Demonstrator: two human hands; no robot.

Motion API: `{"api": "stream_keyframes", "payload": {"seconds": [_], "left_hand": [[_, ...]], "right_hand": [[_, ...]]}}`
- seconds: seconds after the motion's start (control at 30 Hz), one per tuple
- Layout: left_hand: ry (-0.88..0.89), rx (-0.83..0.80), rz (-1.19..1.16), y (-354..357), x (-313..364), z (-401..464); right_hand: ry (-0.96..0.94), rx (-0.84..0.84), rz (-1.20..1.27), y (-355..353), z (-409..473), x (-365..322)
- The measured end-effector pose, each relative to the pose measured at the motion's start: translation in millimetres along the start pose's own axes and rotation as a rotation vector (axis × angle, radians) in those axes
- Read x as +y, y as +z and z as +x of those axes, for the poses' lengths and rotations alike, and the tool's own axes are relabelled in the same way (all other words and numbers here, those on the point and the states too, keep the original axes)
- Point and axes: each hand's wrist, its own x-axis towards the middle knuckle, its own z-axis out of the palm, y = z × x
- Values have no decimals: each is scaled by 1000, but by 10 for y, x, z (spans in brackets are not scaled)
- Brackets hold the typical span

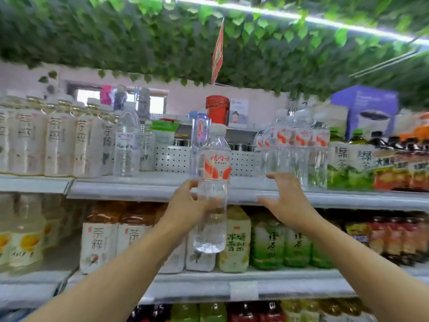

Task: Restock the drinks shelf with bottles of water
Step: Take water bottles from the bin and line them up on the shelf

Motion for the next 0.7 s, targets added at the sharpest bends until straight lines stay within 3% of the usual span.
{"api": "stream_keyframes", "payload": {"seconds": [0.37, 0.7], "left_hand": [[147, 111, -47, 909, 670, 1139], [133, 170, 4, 1315, 434, 1843]], "right_hand": [[-108, 76, -202, 109, 488, 867], [-114, 170, -171, 441, 550, 1349]]}}
